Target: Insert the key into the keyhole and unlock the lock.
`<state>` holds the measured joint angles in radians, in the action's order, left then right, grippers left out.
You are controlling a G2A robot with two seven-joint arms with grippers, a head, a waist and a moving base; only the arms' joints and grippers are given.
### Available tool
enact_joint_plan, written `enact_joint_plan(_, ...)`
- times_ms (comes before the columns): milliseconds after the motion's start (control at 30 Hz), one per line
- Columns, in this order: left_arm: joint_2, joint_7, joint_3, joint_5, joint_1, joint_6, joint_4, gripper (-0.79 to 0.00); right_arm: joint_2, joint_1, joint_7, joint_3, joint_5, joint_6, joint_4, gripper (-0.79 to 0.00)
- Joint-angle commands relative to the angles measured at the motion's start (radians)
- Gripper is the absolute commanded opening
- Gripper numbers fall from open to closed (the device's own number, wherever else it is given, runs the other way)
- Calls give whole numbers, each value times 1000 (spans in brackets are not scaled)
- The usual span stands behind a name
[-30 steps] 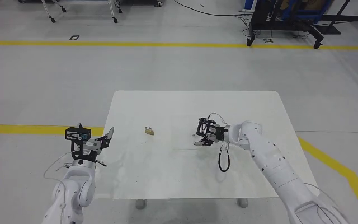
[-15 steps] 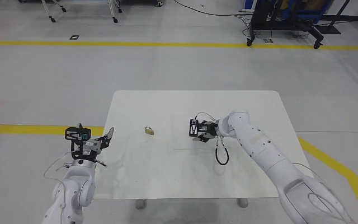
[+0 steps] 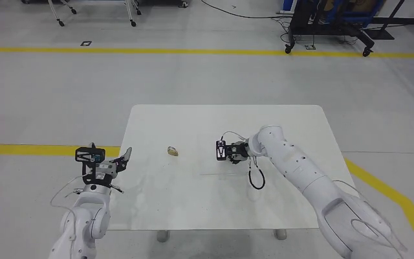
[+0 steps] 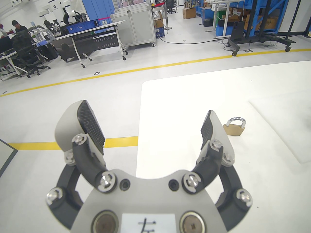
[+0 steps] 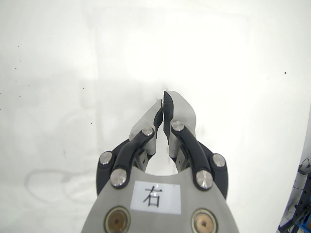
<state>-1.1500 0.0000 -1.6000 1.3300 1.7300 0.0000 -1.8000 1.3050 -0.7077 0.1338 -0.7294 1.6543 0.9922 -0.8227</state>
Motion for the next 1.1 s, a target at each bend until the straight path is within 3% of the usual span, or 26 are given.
enact_joint_plan(0,0,0,0,0,0,0,0,0,2,2,0,8,11,-3,-1,-785)
enact_joint_plan(267,0,0,0,0,0,0,0,0,-13,-11,-34,-6,30,-11,-45,-785)
enact_joint_plan(600,0,0,0,0,0,0,0,0,-89,-104,-167,-165,-23,14,-175,-785)
enact_joint_plan(867,0,0,0,0,0,0,0,0,-183,-345,-455,-363,-350,20,-325,-785)
enact_joint_plan(1067,0,0,0,0,0,0,0,0,-256,-502,-641,-380,-531,20,-411,-785)
